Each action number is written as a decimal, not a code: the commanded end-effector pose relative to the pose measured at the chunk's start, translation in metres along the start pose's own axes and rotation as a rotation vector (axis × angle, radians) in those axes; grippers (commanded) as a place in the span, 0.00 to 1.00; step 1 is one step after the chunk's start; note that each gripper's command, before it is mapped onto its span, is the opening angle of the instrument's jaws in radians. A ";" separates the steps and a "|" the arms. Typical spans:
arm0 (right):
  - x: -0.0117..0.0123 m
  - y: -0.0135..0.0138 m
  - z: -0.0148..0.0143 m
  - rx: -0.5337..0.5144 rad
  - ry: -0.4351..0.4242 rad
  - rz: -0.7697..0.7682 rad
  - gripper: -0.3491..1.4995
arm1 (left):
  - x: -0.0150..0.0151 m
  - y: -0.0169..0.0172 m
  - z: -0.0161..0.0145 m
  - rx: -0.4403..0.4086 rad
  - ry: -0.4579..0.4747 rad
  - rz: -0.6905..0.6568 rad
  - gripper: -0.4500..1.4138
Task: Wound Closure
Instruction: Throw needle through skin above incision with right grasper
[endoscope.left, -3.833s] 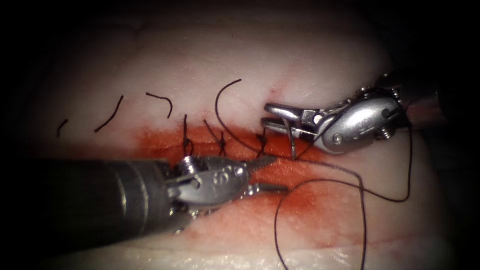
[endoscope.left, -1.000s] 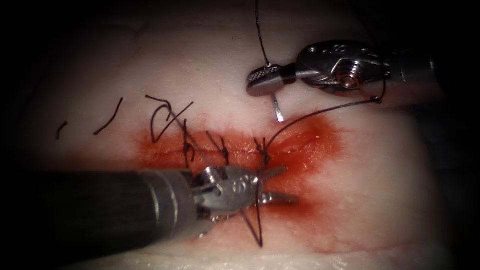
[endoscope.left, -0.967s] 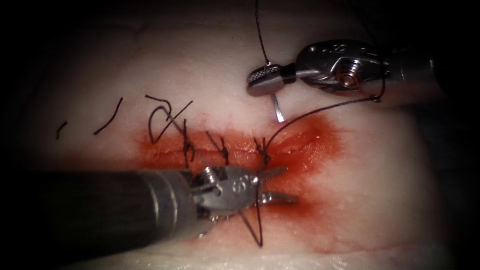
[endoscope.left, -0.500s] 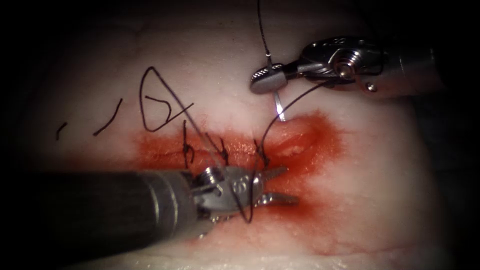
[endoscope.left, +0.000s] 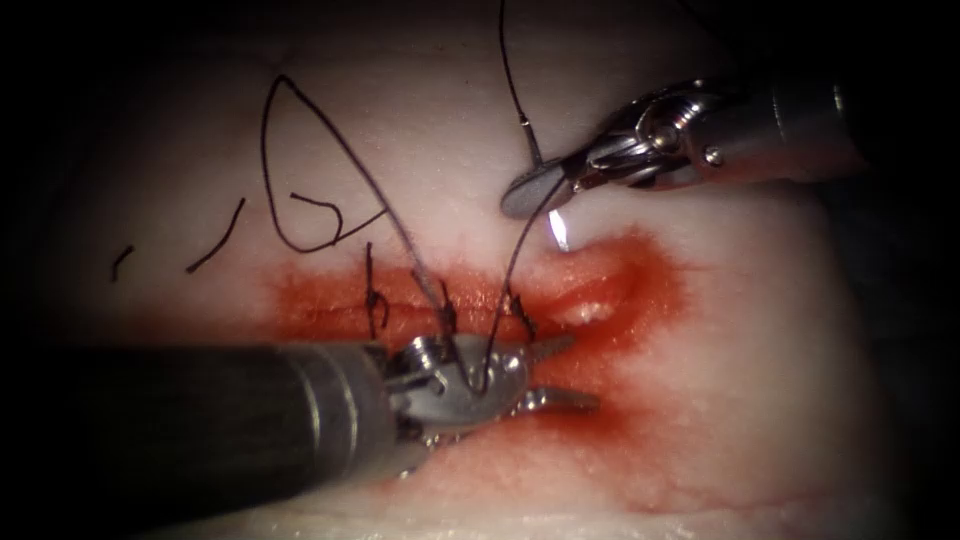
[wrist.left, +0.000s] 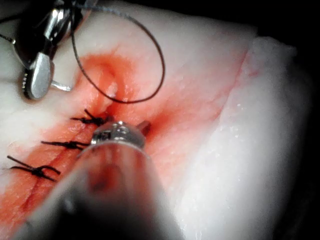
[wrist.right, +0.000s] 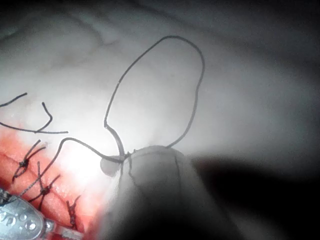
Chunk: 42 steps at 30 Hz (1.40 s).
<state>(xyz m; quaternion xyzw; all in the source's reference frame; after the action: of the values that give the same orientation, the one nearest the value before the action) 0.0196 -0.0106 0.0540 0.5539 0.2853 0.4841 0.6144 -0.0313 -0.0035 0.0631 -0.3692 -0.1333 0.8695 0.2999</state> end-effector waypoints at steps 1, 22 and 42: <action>-0.0002 0.0001 0.0008 0.003 -0.004 0.009 0.00 | -0.0001 0.0001 0.0007 -0.001 0.000 0.001 0.38; 0.0012 0.0013 -0.0009 -0.111 0.330 -0.505 0.88 | 0.0001 0.0002 0.0007 -0.002 0.000 -0.001 0.39; 0.0057 -0.0008 -0.0037 -0.235 0.436 -0.666 0.87 | 0.0001 0.0006 0.0007 -0.001 0.000 -0.002 0.39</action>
<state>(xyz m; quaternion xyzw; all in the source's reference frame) 0.0179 -0.0038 0.0530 0.2408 0.5141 0.3944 0.7226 -0.0315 -0.0038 0.0627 -0.3689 -0.1338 0.8691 0.3010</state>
